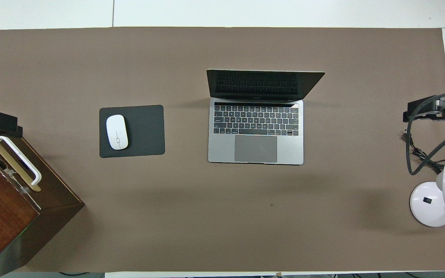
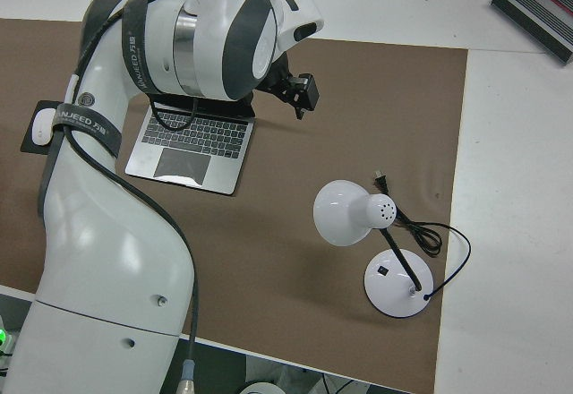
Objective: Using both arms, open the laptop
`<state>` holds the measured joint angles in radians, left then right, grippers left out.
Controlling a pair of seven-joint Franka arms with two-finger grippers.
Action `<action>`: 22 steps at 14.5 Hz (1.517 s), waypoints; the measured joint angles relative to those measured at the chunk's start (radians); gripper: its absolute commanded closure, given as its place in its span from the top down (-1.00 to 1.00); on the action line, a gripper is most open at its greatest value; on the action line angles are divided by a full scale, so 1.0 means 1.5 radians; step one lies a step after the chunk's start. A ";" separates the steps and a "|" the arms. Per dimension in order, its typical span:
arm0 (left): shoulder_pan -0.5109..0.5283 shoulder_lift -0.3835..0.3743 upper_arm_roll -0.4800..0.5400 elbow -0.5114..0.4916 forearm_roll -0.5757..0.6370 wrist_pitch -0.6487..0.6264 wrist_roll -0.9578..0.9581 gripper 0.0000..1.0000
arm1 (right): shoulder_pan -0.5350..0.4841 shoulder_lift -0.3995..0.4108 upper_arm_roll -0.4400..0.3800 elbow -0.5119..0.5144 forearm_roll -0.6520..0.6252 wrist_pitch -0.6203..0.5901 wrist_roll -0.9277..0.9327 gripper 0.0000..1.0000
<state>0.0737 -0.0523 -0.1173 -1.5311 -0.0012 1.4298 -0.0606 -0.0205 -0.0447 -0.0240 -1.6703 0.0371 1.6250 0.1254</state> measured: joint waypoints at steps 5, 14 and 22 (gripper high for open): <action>-0.012 0.000 0.006 0.000 0.000 0.000 0.000 1.00 | 0.000 -0.001 0.000 0.001 0.000 0.000 0.000 1.00; -0.026 0.000 0.028 0.000 -0.001 0.001 0.001 1.00 | 0.000 -0.001 0.000 0.001 0.000 0.000 0.000 1.00; -0.027 0.000 0.028 -0.001 -0.004 0.008 0.001 1.00 | 0.000 -0.001 0.000 0.001 0.000 0.000 0.000 1.00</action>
